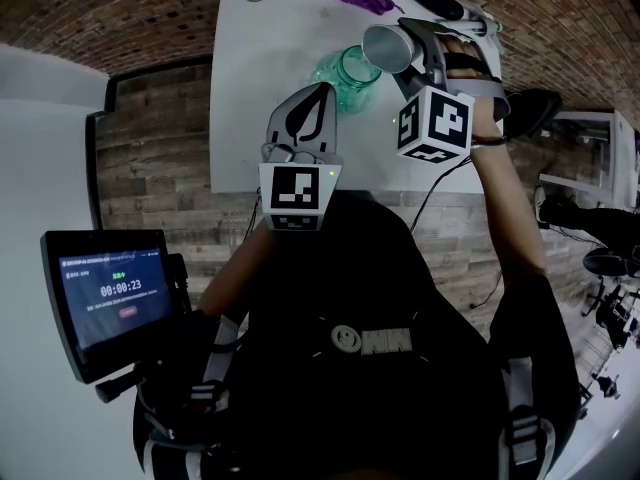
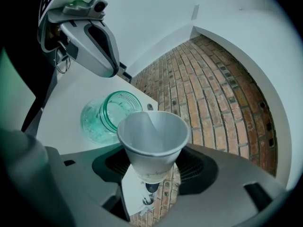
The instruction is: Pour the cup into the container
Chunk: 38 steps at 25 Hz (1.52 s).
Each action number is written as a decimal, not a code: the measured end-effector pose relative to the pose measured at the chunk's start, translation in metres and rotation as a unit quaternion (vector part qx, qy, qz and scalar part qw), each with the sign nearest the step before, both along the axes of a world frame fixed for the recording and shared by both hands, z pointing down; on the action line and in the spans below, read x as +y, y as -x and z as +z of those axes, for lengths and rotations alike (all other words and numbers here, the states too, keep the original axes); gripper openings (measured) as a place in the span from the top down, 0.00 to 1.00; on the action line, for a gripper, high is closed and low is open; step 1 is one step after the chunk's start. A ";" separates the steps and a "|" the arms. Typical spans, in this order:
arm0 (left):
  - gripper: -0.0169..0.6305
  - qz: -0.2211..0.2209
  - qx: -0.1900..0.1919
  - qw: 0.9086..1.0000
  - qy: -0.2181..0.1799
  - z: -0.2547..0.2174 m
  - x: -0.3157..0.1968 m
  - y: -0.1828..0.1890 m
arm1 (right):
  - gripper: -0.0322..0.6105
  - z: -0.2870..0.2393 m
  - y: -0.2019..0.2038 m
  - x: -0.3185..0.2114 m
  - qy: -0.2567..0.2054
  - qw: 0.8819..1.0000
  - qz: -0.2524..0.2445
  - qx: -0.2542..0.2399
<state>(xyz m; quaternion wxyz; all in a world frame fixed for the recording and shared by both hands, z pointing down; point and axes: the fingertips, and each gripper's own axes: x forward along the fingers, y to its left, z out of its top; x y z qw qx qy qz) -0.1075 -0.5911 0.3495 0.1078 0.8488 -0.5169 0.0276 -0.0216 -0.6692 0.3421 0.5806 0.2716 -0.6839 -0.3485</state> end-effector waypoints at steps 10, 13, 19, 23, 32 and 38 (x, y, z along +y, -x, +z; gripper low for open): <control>0.97 -0.001 0.003 1.000 0.000 -0.001 -0.002 -0.001 | 0.50 -0.001 0.000 -0.001 -0.002 1.000 -0.003 0.008; 0.97 -0.001 0.005 1.000 0.001 -0.001 -0.003 0.000 | 0.50 0.000 0.001 -0.002 -0.003 1.000 -0.003 0.009; 0.97 -0.004 0.006 1.000 0.000 -0.002 -0.003 0.000 | 0.50 -0.001 0.001 -0.001 -0.003 1.000 -0.003 0.012; 0.97 -0.005 0.006 1.000 0.000 -0.003 -0.002 0.000 | 0.50 -0.002 0.001 -0.001 -0.004 1.000 -0.004 0.013; 0.97 -0.004 0.007 1.000 0.000 -0.003 -0.004 -0.001 | 0.50 -0.001 0.002 -0.002 -0.009 1.000 -0.007 0.018; 0.97 -0.003 0.006 1.000 -0.001 -0.003 -0.002 -0.003 | 0.50 -0.002 0.002 -0.001 -0.011 1.000 -0.008 0.019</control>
